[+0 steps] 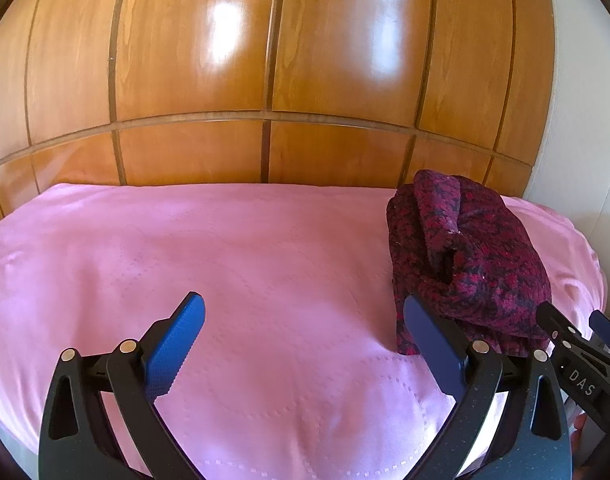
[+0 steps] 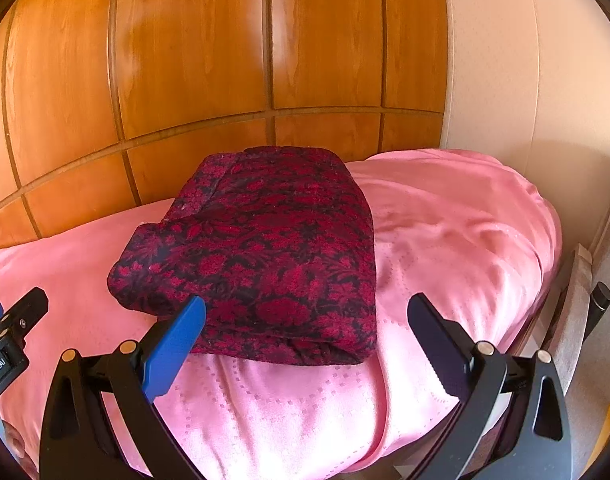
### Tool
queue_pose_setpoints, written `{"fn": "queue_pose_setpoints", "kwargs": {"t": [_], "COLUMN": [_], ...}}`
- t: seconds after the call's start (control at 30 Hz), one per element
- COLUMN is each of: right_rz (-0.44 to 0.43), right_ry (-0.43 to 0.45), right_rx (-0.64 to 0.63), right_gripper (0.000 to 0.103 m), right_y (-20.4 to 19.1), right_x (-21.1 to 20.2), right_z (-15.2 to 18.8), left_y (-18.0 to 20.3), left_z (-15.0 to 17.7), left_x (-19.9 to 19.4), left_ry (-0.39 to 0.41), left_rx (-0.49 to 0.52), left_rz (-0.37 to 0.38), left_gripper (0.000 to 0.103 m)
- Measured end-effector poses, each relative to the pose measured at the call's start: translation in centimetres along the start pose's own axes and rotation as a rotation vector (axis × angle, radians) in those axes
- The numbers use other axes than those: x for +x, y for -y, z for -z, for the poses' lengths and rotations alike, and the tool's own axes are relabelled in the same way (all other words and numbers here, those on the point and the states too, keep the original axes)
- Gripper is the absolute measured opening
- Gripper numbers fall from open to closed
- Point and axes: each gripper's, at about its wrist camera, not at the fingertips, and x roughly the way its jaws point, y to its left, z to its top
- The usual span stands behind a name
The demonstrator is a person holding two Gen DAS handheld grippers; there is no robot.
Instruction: Fold small clothes
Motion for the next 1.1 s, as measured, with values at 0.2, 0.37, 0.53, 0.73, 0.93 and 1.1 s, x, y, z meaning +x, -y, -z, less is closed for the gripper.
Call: {"fn": "queue_pose_setpoints", "kwargs": {"t": [0.2, 0.37, 0.53, 0.73, 0.93, 1.1], "right_rz": [-0.012, -0.012, -0.012, -0.013, -0.014, -0.014], "right_ry": [-0.016, -0.016, -0.015, -0.014, -0.015, -0.014], "right_rx": [-0.003, 0.003, 0.003, 0.001, 0.0, -0.002], "right_gripper": [0.101, 0.101, 0.101, 0.101, 0.101, 0.101], "right_y": [-0.03, 0.0, -0.06, -0.13, -0.16, -0.2], "right_x": [0.11, 0.12, 0.09, 0.01, 0.02, -0.05], "right_z": [0.33, 0.37, 0.42, 0.4, 0.4, 0.44], "left_y": [0.03, 0.19, 0.23, 0.33, 0.25, 0.28], "left_z": [0.18, 0.2, 0.27, 0.31, 0.17, 0.08], "left_x": [0.03, -0.12, -0.18, -0.38, -0.63, -0.68], "left_ry": [-0.006, -0.004, -0.004, 0.003, 0.007, 0.011], "left_rx": [0.0, 0.006, 0.005, 0.011, 0.013, 0.015], "left_rz": [-0.003, -0.003, 0.0, 0.001, 0.005, 0.004], "left_gripper": [0.098, 0.098, 0.098, 0.098, 0.098, 0.098]}}
